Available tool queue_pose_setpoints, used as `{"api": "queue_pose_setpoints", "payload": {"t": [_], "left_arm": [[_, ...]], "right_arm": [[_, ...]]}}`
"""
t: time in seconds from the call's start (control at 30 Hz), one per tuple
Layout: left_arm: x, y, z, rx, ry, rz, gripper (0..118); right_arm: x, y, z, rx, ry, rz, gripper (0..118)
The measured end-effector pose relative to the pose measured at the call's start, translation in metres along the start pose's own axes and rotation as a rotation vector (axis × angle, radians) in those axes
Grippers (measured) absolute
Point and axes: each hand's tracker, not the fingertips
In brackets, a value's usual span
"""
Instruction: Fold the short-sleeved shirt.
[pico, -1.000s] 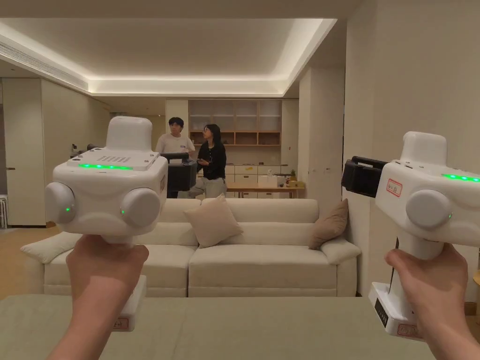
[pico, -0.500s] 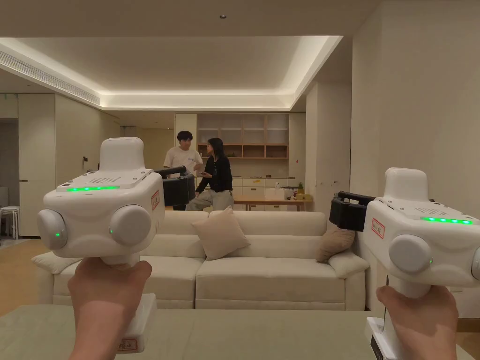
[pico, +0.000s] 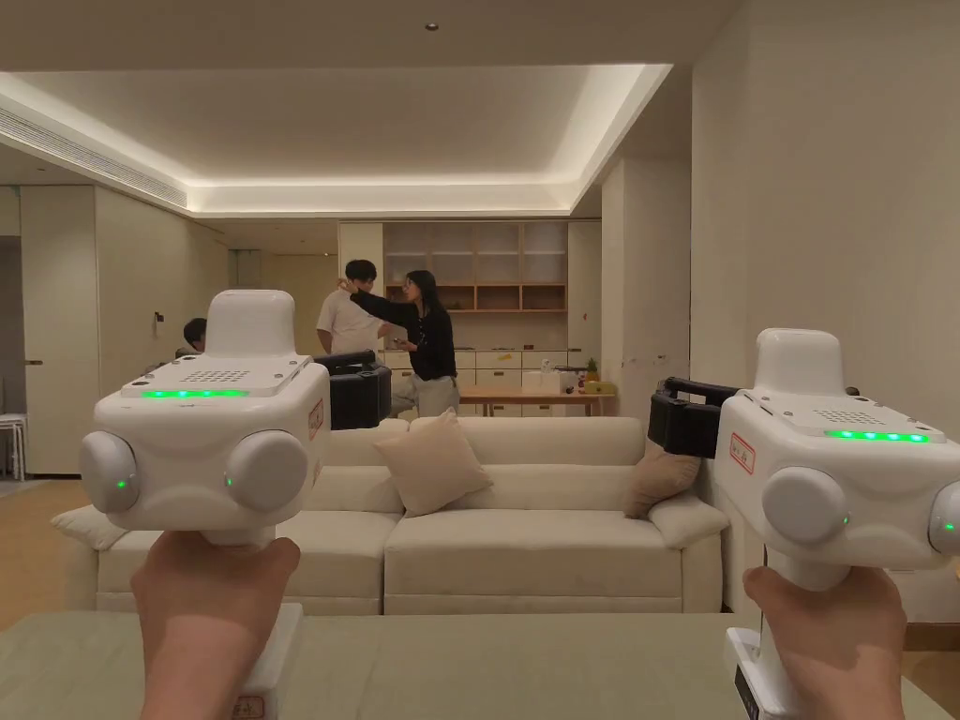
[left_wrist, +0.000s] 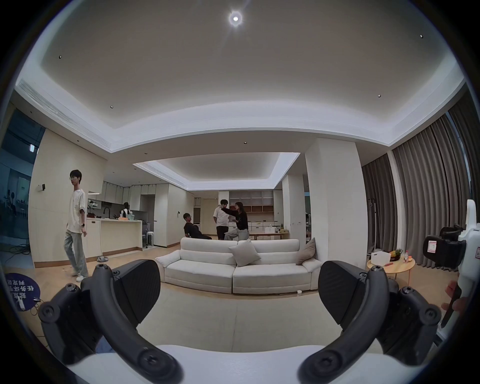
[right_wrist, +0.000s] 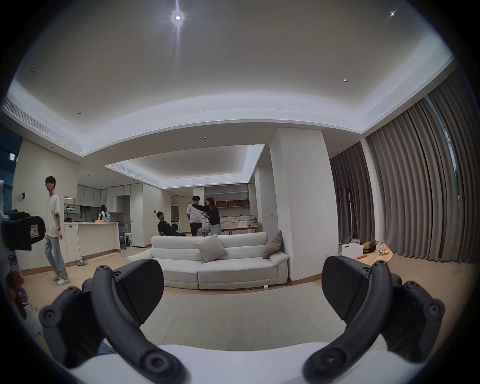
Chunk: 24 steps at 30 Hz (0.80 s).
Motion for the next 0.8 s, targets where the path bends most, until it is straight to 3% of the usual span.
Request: {"api": "queue_pose_setpoints", "payload": {"t": [0.1,0.13,0.17,0.2,0.27,0.37,0.43,0.5,0.53,0.57,0.63,0.73,0.8], "left_arm": [[-0.005,-0.003,0.002,0.024,-0.024,0.051,117],[-0.014,-0.006,0.002,0.044,-0.07,0.184,117],[-0.032,-0.013,0.0,0.059,-0.143,0.421,117],[-0.05,-0.027,-0.003,0.051,-0.204,0.727,117],[-0.077,-0.07,-0.012,-0.014,-0.244,1.314,117],[-0.081,-0.159,-0.018,-0.177,-0.15,2.001,117],[-0.067,-0.217,-0.014,-0.238,-0.132,2.373,117],[-0.044,-0.264,0.003,-0.267,0.011,2.653,117],[-0.041,-0.272,0.015,-0.304,0.129,2.664,118],[-0.044,-0.277,0.023,-0.333,0.26,2.579,118],[-0.057,-0.28,0.018,-0.393,0.267,2.225,118],[-0.075,-0.24,-0.01,-0.35,0.036,1.848,118],[-0.082,-0.192,-0.029,-0.308,-0.102,1.577,118]], "right_arm": [[-0.001,-0.001,-0.002,-0.028,-0.028,0.014,118],[-0.007,-0.001,-0.001,-0.024,-0.051,0.135,118],[-0.023,-0.003,0.0,0.009,-0.077,0.366,118],[-0.042,-0.01,-0.001,0.024,-0.087,0.651,118],[-0.07,-0.044,0.001,0.034,-0.025,1.18,118],[-0.081,-0.124,0.003,0.089,-0.011,1.894,118],[-0.071,-0.166,0.001,0.095,0.067,2.184,118],[-0.063,-0.192,0.003,0.143,0.109,2.272,118],[-0.059,-0.192,0.011,0.126,0.127,2.218,118],[-0.064,-0.189,0.013,0.1,0.147,2.092,118],[-0.075,-0.165,0.013,0.037,0.172,1.743,118],[-0.067,-0.089,0.0,-0.118,0.173,1.013,118],[-0.037,-0.035,-0.016,-0.182,0.222,0.434,118]]}}
